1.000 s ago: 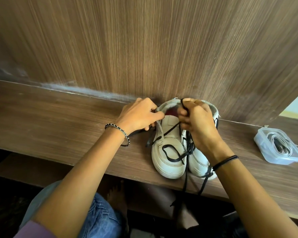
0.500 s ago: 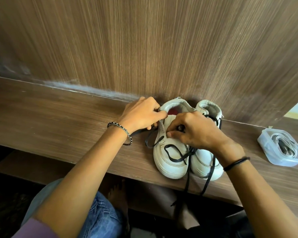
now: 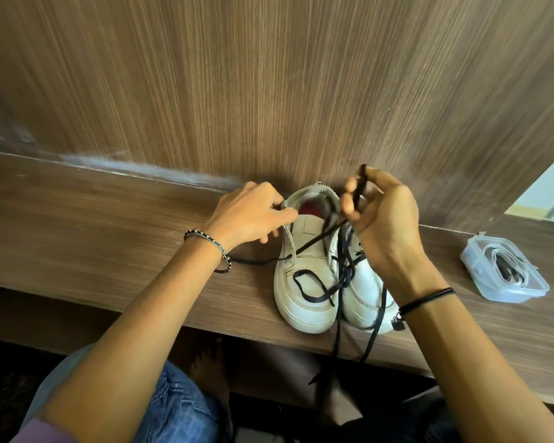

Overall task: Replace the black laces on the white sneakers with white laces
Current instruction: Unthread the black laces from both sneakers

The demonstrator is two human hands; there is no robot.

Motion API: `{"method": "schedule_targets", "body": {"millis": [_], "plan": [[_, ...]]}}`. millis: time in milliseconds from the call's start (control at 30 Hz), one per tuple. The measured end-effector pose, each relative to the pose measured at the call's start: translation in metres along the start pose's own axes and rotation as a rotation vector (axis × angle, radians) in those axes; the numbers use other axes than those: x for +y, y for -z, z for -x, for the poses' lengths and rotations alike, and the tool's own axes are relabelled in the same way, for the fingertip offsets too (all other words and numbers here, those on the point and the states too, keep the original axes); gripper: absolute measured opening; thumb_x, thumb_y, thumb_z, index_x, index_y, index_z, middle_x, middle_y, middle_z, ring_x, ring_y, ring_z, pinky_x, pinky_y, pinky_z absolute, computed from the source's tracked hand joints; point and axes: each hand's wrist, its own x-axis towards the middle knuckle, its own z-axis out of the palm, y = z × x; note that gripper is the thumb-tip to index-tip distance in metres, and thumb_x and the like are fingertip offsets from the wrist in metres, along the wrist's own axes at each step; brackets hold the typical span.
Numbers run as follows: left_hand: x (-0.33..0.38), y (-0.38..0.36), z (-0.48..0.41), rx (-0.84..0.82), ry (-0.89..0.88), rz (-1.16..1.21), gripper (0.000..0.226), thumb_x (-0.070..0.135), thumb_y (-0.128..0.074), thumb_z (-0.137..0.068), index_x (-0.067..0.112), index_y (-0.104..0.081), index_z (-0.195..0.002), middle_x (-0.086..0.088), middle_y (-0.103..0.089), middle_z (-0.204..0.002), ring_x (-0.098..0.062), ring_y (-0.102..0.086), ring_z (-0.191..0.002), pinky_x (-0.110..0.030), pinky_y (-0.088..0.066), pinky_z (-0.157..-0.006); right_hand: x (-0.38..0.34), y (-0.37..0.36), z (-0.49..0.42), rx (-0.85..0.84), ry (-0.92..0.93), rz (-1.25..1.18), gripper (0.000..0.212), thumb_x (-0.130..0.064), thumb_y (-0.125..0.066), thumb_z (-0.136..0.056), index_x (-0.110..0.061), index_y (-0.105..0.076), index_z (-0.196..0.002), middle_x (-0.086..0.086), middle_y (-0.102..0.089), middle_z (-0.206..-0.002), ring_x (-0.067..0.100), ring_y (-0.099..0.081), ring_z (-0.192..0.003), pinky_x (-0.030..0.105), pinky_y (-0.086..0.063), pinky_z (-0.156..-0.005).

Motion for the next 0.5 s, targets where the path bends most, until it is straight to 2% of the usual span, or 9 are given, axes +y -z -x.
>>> {"method": "schedule_targets", "body": {"millis": [67,100,167,233,300,333,400,500], "plan": [[0.000,0.001,0.000,-0.003,0.003,0.003,0.035,0.050,-0.057,-0.095,0.023,-0.075,-0.082,0.011,-0.071,-0.060,-0.003,-0.069,-0.055,-0.026,-0.050,-0.064,-0.001,-0.002,0.002,-0.095,0.039,0.293,0.034,-0.015,-0.042,-0.101,-0.013,-0.065,-0.077,0.002,-0.055,-0.063,0.013,-0.039,-0.045,0.020,-0.029,-0.044],[0.001,0.001,0.000,-0.005,0.001,0.006,0.037,0.053,-0.056,-0.096,0.023,-0.074,-0.083,0.012,-0.070,-0.058,-0.003,-0.068,-0.054,-0.026,-0.050,-0.063,-0.002,-0.002,0.004,-0.151,0.075,0.412,0.030,-0.015,-0.044,-0.100,-0.009,-0.067,-0.082,0.002,-0.056,-0.065,0.011,-0.040,-0.046,0.019,-0.032,-0.044],[0.001,0.002,0.000,-0.014,-0.002,0.000,0.041,0.058,-0.054,-0.097,0.024,-0.073,-0.085,0.013,-0.069,-0.055,-0.002,-0.067,-0.052,-0.026,-0.048,-0.060,-0.005,0.001,0.005,-0.290,0.148,0.666,0.026,-0.014,-0.050,-0.101,-0.002,-0.069,-0.088,0.002,-0.068,-0.074,0.013,-0.058,-0.057,0.019,-0.044,-0.054],[0.000,0.003,0.000,-0.015,-0.001,-0.012,0.040,0.056,-0.055,-0.097,0.023,-0.073,-0.084,0.012,-0.068,-0.053,-0.001,-0.065,-0.050,-0.026,-0.044,-0.058,-0.001,0.011,0.001,-0.477,0.196,1.040,0.019,-0.025,-0.063,-0.099,-0.012,-0.074,-0.091,-0.001,-0.075,-0.089,0.014,-0.068,-0.083,0.028,-0.054,-0.073],[0.000,0.004,-0.001,-0.021,0.007,0.002,0.036,0.049,-0.058,-0.096,0.020,-0.073,-0.081,0.012,-0.065,-0.049,0.000,-0.061,-0.044,-0.025,-0.040,-0.056,0.003,0.019,-0.003,-0.640,0.232,1.399,0.011,-0.035,-0.075,-0.091,-0.026,-0.076,-0.096,-0.010,-0.073,-0.095,0.006,-0.067,-0.092,0.030,-0.054,-0.086],[0.000,0.005,0.000,-0.033,0.009,0.011,0.035,0.047,-0.058,-0.096,0.019,-0.073,-0.081,0.015,-0.063,-0.047,0.001,-0.058,-0.042,-0.024,-0.038,-0.055,0.006,0.022,-0.005,-0.702,0.259,1.514,0.017,-0.038,-0.078,-0.088,-0.029,-0.076,-0.102,-0.014,-0.071,-0.101,0.004,-0.065,-0.097,0.031,-0.053,-0.090],[0.001,0.004,0.000,-0.044,0.008,0.021,0.033,0.044,-0.058,-0.097,0.018,-0.073,-0.082,0.020,-0.061,-0.046,0.002,-0.056,-0.040,-0.023,-0.035,-0.052,0.008,0.022,-0.008,-0.757,0.260,1.593,0.026,-0.043,-0.080,-0.086,-0.033,-0.075,-0.109,-0.018,-0.066,-0.111,0.003,-0.061,-0.104,0.034,-0.053,-0.093],[0.001,0.003,0.000,-0.026,0.004,0.026,0.033,0.044,-0.057,-0.097,0.019,-0.075,-0.085,0.019,-0.063,-0.048,0.001,-0.058,-0.042,-0.023,-0.037,-0.053,0.010,0.019,-0.007,-0.768,0.325,1.639,0.023,-0.048,-0.076,-0.087,-0.040,-0.075,-0.108,-0.020,-0.063,-0.113,0.007,-0.060,-0.108,0.038,-0.053,-0.089]]}}
